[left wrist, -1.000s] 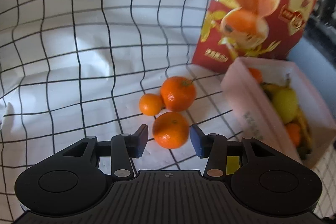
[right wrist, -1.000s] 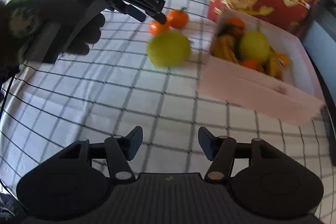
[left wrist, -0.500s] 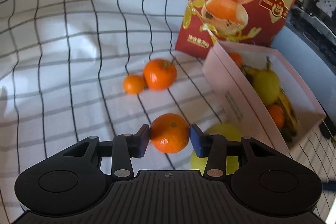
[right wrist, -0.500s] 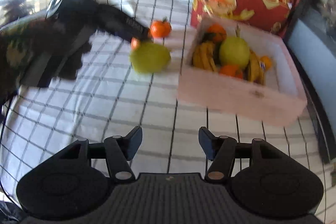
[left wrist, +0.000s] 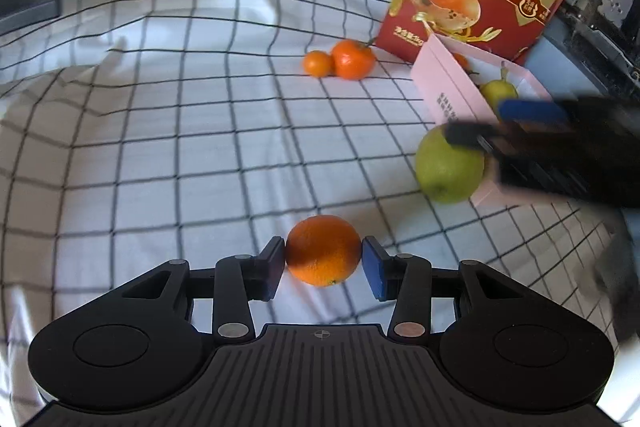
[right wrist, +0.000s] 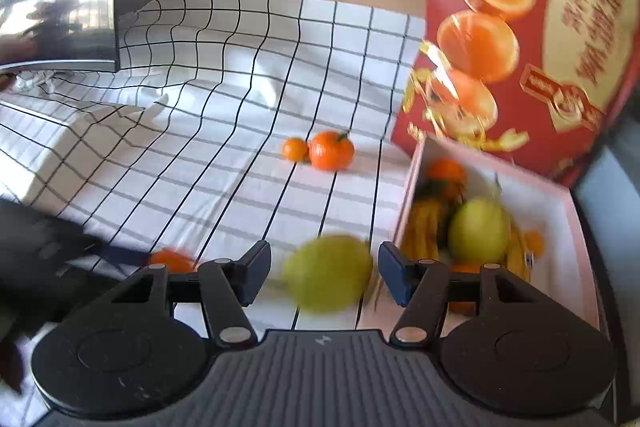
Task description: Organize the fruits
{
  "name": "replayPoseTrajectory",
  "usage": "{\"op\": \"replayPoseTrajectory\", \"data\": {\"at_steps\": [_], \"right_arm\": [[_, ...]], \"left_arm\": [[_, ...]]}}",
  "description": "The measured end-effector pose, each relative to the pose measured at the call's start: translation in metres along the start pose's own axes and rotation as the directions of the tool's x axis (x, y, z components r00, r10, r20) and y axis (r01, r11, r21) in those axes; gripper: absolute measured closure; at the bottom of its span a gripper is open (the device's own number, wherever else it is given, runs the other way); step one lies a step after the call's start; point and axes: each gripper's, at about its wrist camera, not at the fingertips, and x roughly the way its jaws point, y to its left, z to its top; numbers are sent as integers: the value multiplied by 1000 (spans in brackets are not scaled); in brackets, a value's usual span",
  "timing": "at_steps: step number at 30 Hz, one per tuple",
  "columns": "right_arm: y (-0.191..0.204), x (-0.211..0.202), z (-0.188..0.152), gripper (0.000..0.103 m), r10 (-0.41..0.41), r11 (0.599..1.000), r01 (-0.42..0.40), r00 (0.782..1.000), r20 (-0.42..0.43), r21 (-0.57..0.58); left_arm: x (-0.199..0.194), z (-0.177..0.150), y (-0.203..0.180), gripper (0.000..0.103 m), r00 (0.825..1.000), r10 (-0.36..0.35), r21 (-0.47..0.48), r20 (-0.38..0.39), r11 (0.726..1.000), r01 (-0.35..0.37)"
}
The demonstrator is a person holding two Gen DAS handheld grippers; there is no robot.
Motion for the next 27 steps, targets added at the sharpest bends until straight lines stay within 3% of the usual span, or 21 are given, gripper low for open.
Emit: {"op": "replayPoseTrajectory", "data": {"at_steps": [2,5,9,13,19,27], "right_arm": [[2,16,7,44,-26,1000,26,1000,8,-17],[-1,40,14,61,-47,999,47,999,-25,-6],[-2,53,11,62,-45,999,45,997,-57,-1],[2,44,5,62,-2,1000,2,998,-70,-8],[19,5,-15,61,-37,994,35,999,-16,-105],[23,-29,-39,61,-7,996,6,1000,-5,-86]], "left_arm": [[-5,-6,5,56,1000,-5,-22,4,1000,5],[-13,-11,6,56,1000,3,-29,9,1000,-3],[-15,-16,9,56,1000,-6,-38,13,999,6],[-12,-18,8,56,1000,-15,-53,9,998,16],[-6,-16,3,55,1000,-14,-39,1,999,14],[1,-18,-3,55,1000,-13,-7,-20,1000,13]]}}
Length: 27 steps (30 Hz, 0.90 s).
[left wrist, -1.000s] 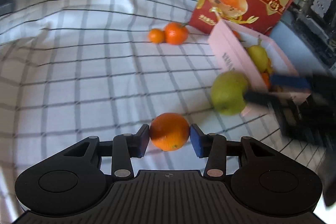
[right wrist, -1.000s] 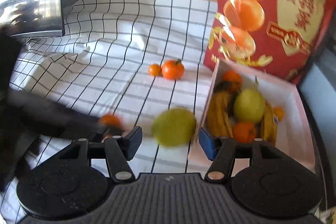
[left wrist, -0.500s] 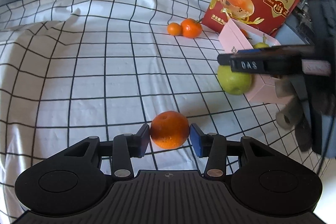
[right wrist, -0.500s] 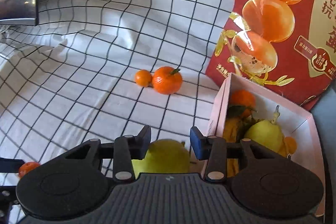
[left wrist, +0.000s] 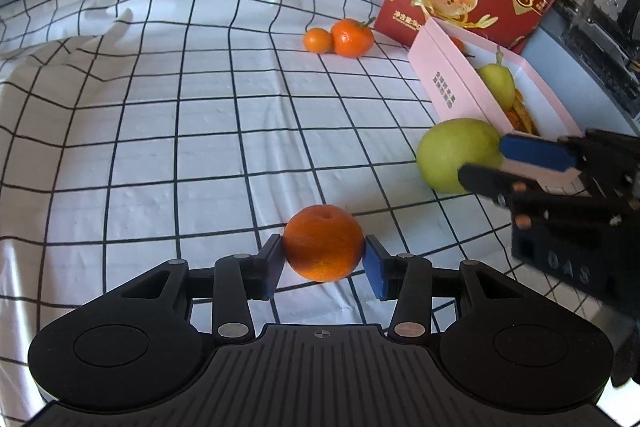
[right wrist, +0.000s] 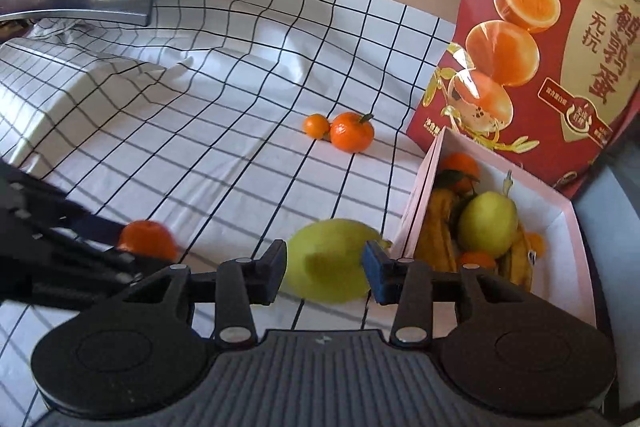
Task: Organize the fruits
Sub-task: 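Lift the pear with the right tool while the left tool holds the tangerine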
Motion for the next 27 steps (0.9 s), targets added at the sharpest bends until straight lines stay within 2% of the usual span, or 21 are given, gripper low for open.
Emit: {"op": "replayPoseTrajectory", "data": {"at_steps": [4,9,13,16,18,24,27], "right_arm": [[3,-1,-11,61,55,998,-54,998,-34,28],[8,0,-24,61,68,997,-65,996,-65,44],[3,-10,-26,61,93,993,-90,995,-45,72],[-4,-19,-25,50,78,991,-76,997,-18,110],[-15,-26,-26,42,76,981,-76,997,7,181],[-58,-20,-38,41,52,888,-48,999,3,457],[-84,-13,-48,41,82,798,-70,997,7,599]], "left_arm": [[0,1,-1,55,1000,4,7,-2,1000,-4],[-1,0,-3,55,1000,6,9,-2,1000,-6],[-1,0,1,55,1000,0,7,-2,1000,0],[-2,-1,1,55,1000,-2,3,-1,1000,2],[-3,-2,1,55,1000,0,4,0,1000,0],[-2,-2,1,55,1000,1,6,-1,1000,-1],[-2,-2,1,55,1000,1,4,-2,1000,-1]]}}
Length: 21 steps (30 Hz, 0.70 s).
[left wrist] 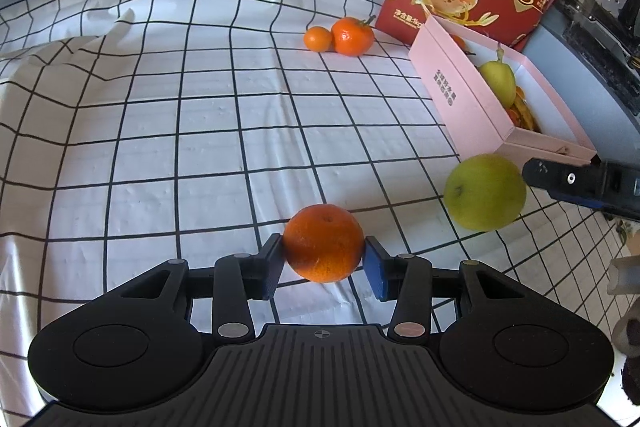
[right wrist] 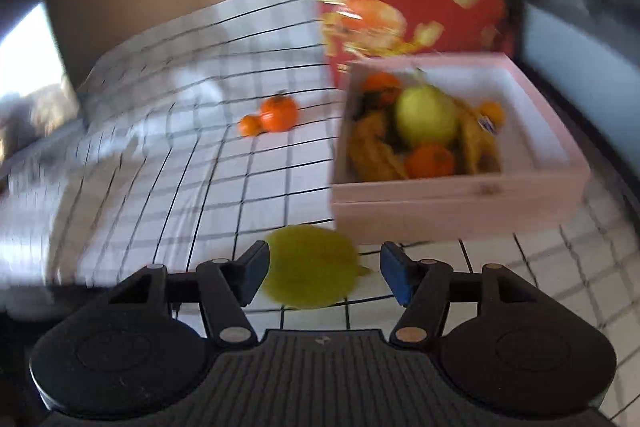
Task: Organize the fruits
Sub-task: 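Lift the pear with the right tool while the left tool holds the tangerine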
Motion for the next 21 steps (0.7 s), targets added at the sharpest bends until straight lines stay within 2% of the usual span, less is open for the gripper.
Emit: {"op": "replayPoseTrajectory", "data": {"at_steps": [6,13,15,17,21], "right_arm": [[-29,20,2,41,88,980,-80,995,-37,180],[-33,48,9,41,221,927,-195,974,-46,321],[-25,50,10,41,233,932,-208,971,-51,296],[-10,50,12,41,232,952,-212,971,-67,219],[22,45,11,49,206,978,-202,975,-83,54]], "left_arm": [[1,1,0,55,1000,-1,5,-1,1000,1],[3,2,0,55,1000,-6,7,0,1000,6],[3,1,0,55,1000,-7,5,1,1000,7],[2,0,0,55,1000,-7,5,2,1000,7],[1,-1,0,55,1000,-9,-5,5,1000,9]]}}
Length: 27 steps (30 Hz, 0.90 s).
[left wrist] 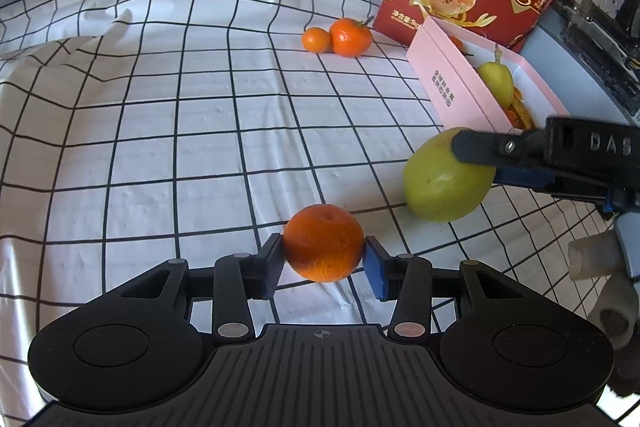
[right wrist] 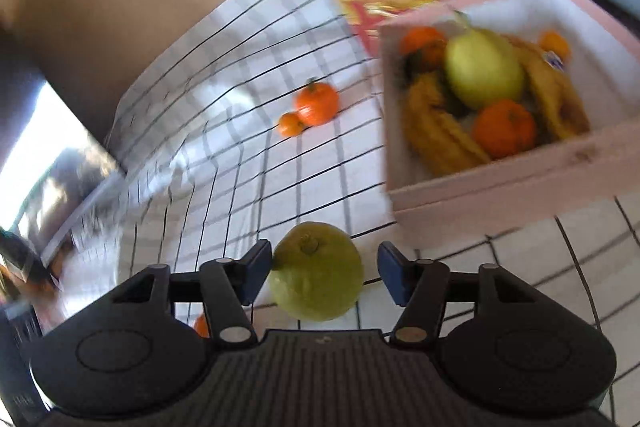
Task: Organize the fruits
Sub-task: 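Lift the pear with the right tool while the left tool holds the tangerine, then carry the pear with the right tool while the left tool holds the tangerine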
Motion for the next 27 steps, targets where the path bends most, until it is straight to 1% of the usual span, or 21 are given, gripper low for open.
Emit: {"op": "replayPoseTrajectory", "data": {"at_steps": [3,6,10,12,13,15,17,19,21,27], "right_arm": [[18,0,-6,50,-22,995,21,1000,-12,-96],[30,-3,-13,50,-51,983,49,999,-6,-177],[33,-10,-16,50,-57,977,55,998,-8,-205],[39,-14,-19,49,-62,970,64,998,15,-236],[43,-19,-22,47,-73,958,79,997,31,-276],[52,-22,-29,37,-116,925,132,991,66,-357],[60,-24,-38,34,-153,879,181,983,98,-442],[64,-23,-46,33,-189,845,223,975,119,-486],[64,-20,-48,32,-212,835,245,969,122,-493],[55,-14,-47,31,-217,856,234,972,90,-462]], "left_arm": [[-1,-1,1,55,1000,-1,-5,2,1000,1],[-2,-2,1,55,1000,-3,-11,7,1000,3],[-2,-3,1,55,1000,-2,-12,12,1000,2],[-2,-3,1,55,1000,-2,-11,14,1000,2],[-2,-3,1,55,1000,-1,-11,15,1000,1],[-2,-3,1,55,1000,-1,-11,14,1000,2],[-2,-3,1,55,1000,-3,-9,15,1000,3],[-2,-2,1,55,1000,-3,-10,15,1000,3],[-2,-2,1,55,1000,-4,-9,15,1000,4],[-2,-3,1,55,1000,-7,-9,18,1000,7]]}}
